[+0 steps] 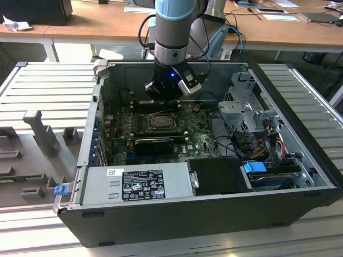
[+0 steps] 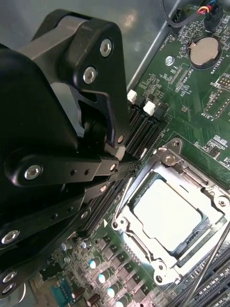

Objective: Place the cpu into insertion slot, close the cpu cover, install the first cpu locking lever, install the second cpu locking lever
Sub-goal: 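Install the first cpu locking lever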

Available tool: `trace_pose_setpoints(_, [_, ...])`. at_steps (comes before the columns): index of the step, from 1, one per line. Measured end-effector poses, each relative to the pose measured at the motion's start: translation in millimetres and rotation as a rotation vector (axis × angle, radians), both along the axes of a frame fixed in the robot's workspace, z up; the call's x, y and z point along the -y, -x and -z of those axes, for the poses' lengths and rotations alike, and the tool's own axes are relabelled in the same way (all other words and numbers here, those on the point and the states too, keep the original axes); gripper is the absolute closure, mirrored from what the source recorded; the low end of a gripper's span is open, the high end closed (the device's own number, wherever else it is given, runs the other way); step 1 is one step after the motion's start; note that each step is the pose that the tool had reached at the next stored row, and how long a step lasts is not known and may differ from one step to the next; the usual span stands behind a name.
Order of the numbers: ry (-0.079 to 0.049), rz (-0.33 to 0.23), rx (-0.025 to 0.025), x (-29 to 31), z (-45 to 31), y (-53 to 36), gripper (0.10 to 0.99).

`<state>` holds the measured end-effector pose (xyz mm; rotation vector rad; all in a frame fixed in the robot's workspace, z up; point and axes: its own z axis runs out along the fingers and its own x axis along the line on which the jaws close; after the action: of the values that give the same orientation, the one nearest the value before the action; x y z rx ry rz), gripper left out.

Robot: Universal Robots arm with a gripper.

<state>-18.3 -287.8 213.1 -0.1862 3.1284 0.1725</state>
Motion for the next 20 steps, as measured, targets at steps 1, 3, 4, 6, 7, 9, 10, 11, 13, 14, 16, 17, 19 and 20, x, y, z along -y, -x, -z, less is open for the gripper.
trace_pose_setpoints(1, [0.000, 0.000, 0.0001, 0.0, 1.1, -0.3, 0.980])
trace_pose_setpoints(3, [0.001, 0.000, 0.0000, 0.0, 3.5, -0.8, 0.980])
trace_pose_setpoints(4, [0.003, 0.000, 0.0001, 0.0, 4.9, -1.0, 0.980])
trace_pose_setpoints(6, [0.007, 0.000, 0.0000, 0.0, 6.6, -1.2, 0.980])
trace_pose_setpoints(7, [0.010, 0.000, 0.0001, 0.0, 7.4, -1.2, 0.980])
trace_pose_setpoints(9, [0.016, -0.001, 0.0000, 0.0, 8.6, -1.2, 0.980])
trace_pose_setpoints(10, [0.018, -0.001, -0.0001, 0.1, 9.1, -1.2, 0.980])
trace_pose_setpoints(11, [0.021, -0.001, -0.0002, 0.1, 9.5, -1.2, 0.980])
trace_pose_setpoints(13, [0.025, -0.001, 0.0003, -0.2, 10.9, -1.3, 0.980])
trace_pose_setpoints(14, [0.028, -0.001, 0.0002, -0.1, 11.4, -1.3, 0.980])
trace_pose_setpoints(16, [0.030, -0.001, -0.0001, 0.1, 12.1, -1.2, 0.980])
trace_pose_setpoints(17, [0.030, -0.001, -0.0002, 0.1, 12.2, -1.2, 0.980])
trace_pose_setpoints(19, [0.027, -0.001, -0.0001, 0.1, 12.3, -1.4, 0.980])
trace_pose_setpoints(20, [0.026, -0.001, 0.0002, 0.0, 12.3, -1.5, 0.980])
